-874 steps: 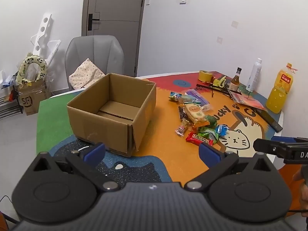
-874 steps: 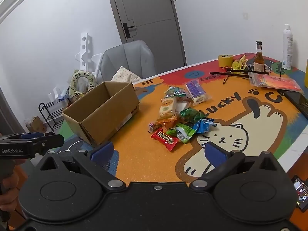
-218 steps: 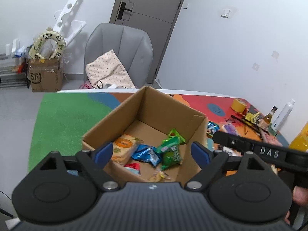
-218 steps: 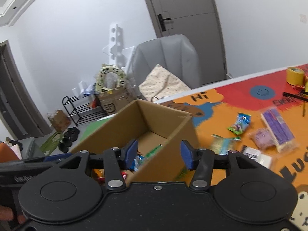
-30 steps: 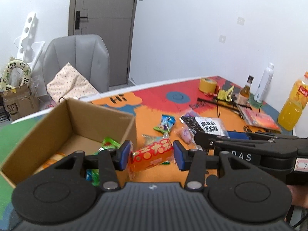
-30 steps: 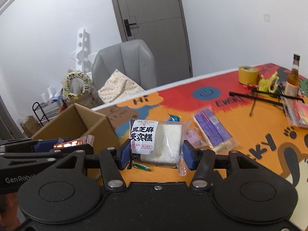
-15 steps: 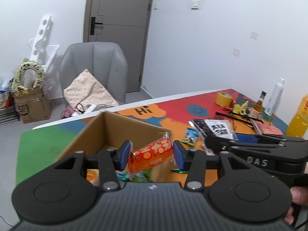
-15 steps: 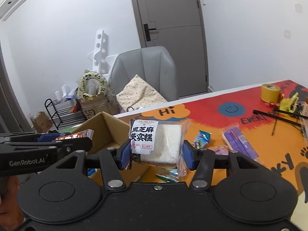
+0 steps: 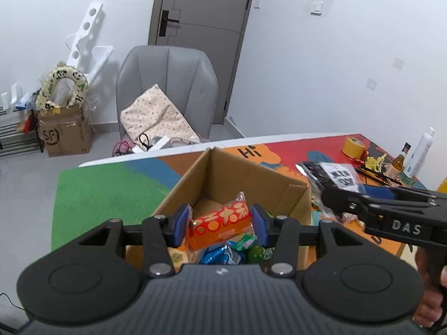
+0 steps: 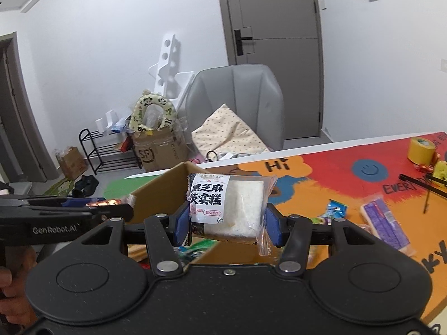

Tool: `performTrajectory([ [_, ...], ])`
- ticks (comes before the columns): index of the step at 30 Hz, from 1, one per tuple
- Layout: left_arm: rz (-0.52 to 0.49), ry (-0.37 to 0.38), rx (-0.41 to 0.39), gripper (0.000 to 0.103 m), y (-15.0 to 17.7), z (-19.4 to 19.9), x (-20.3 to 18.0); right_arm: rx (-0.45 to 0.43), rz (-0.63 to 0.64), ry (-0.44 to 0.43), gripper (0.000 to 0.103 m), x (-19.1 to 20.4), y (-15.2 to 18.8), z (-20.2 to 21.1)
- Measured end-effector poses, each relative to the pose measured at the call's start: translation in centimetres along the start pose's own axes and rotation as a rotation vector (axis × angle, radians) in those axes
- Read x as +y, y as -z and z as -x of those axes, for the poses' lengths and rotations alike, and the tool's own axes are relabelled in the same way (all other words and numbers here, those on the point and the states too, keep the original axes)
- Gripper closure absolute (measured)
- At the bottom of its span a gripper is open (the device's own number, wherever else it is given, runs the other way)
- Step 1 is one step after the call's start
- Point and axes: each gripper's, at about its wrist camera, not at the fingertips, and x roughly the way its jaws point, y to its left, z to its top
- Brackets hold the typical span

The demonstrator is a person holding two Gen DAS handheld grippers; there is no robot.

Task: Organize snacks
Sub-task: 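Hold both packs over the box and open both grippers to release them, then move both grippers back from the box toward the remaining snacks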

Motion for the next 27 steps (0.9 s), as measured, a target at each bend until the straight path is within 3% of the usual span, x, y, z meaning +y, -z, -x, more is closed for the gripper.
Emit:
performTrajectory([
  [5, 0.001, 0.025, 0.013, 0.05, 0.2, 0.2, 0.5, 0.019, 0.013, -0.021, 0.051, 1.4, 0.0, -0.9],
  [12, 0.006, -0.016, -0.015, 0.025, 0.3, 0.9, 1.6, 0.042, 0.012, -0.037, 0.051, 2.6, 0.0, -1.9],
  [15, 0.004, -0.028, -0.019, 0.019, 0.4, 1.0, 1.9, 0.047, -0.013, -0.055, 0.05, 2.5, -0.1, -2.3],
  [18, 0.007, -0.035, -0.025, 0.017, 0.5, 1.0, 2.2, 0.018, -0.047, -0.098, 0.041, 2.4, -0.4, -2.5],
  [27, 0.078, -0.01, -0.03, 0.012, 1.2, 1.0, 3.0, 0.005, -0.075, -0.077, 0.026, 1.3, 0.1, -1.7],
])
